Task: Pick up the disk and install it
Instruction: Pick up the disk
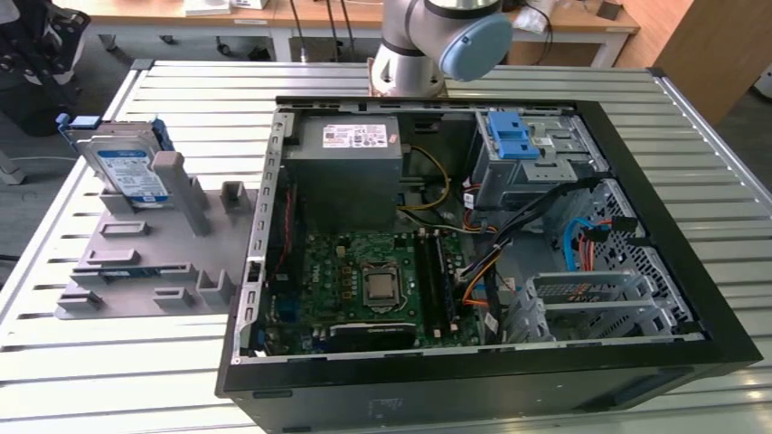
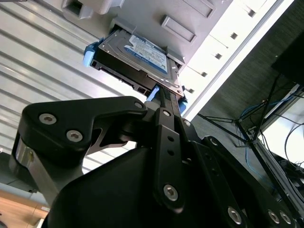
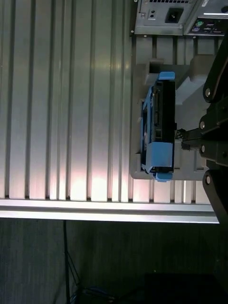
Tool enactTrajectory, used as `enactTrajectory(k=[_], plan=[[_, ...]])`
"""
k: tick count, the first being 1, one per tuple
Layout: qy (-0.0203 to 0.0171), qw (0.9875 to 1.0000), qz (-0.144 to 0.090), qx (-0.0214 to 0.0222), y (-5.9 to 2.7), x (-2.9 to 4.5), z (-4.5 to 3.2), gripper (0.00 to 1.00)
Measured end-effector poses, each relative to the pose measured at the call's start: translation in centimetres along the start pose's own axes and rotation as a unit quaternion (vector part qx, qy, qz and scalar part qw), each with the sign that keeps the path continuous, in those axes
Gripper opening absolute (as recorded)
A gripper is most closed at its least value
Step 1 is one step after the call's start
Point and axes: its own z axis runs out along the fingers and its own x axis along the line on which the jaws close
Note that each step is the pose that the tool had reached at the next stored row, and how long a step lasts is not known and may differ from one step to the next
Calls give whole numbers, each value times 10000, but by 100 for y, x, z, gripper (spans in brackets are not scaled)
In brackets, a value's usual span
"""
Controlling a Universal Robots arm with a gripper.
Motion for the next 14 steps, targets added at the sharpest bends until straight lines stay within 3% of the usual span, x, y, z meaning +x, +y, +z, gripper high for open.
enactTrajectory(k=[11, 14], plan=[[0, 10000, -8, 0, 0, 12, 0, 11], [4, 9999, -138, -2, 1, 12, 0, 11]])
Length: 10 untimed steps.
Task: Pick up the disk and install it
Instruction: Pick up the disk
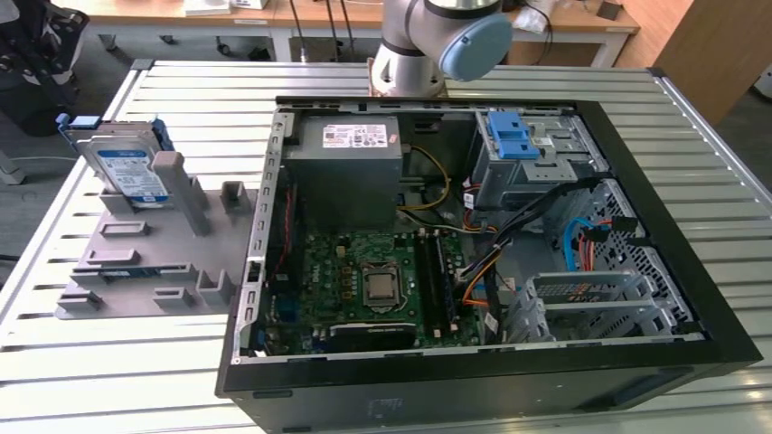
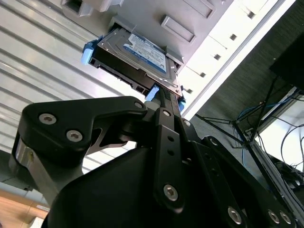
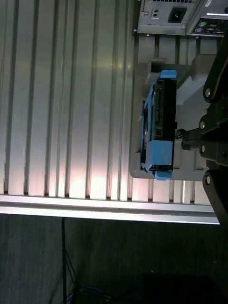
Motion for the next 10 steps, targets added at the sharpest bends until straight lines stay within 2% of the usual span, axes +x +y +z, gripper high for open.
enactTrajectory(k=[5, 7, 10], plan=[[13, 9990, -449, -7, 0, 0, 4, 11], [18, 9980, -629, -10, -1, 0, 7, 11], [26, 9959, -906, -15, -1, 0, 12, 11]])
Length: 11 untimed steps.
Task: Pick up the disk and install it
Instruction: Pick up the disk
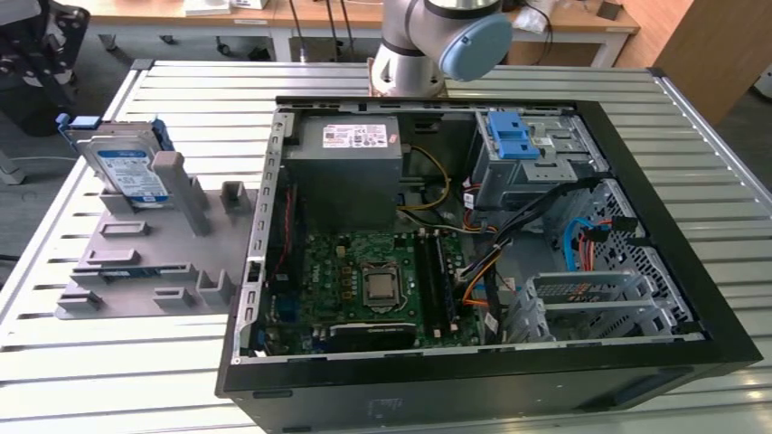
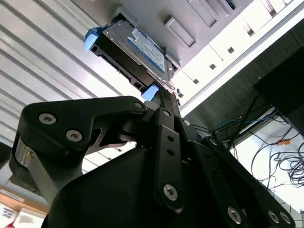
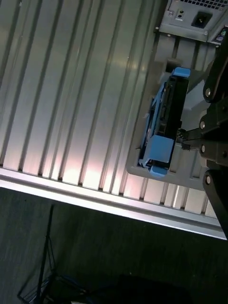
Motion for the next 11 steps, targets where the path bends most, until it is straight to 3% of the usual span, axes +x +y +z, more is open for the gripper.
enactTrajectory(k=[5, 11], plan=[[13, 9990, -450, -7, 0, 0, 5, 11], [29, 9950, -995, -16, 0, 0, 9, 11]])
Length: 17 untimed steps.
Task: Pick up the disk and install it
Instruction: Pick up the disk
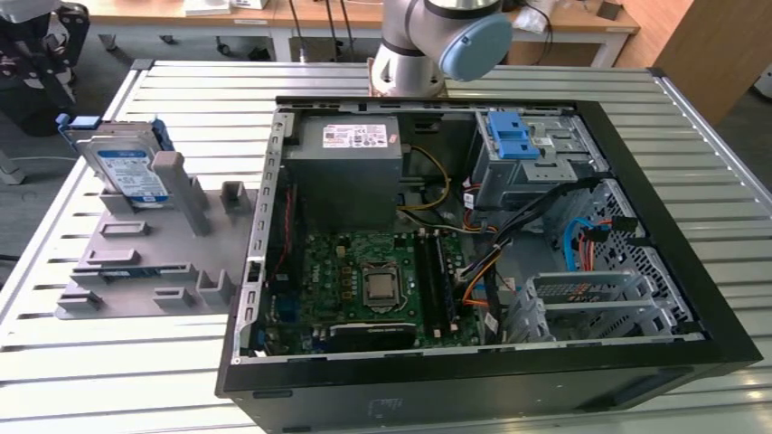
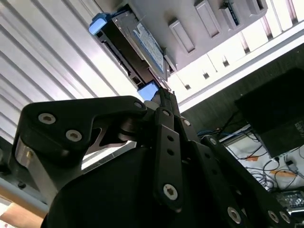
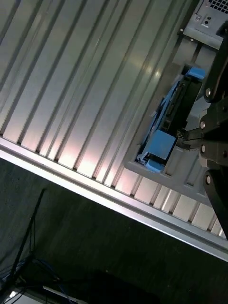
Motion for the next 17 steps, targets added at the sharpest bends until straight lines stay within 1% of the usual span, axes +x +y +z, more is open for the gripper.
enactTrajectory(k=[3, 5, 7, 9, 10, 13, 15, 17], plan=[[9, 9996, -278, -4, 0, 0, 2, 11], [14, 9990, -458, -7, 0, 0, 4, 11], [19, 9980, -637, -10, 0, 0, 6, 11], [24, 9967, -816, -13, 0, 0, 8, 11], [27, 9959, -906, -15, 0, 0, 10, 11], [35, 9930, -1182, -19, 0, 0, 14, 11], [40, 9907, -1360, -22, 0, 0, 16, 11], [45, 9881, -1538, -25, 0, 0, 19, 11]])
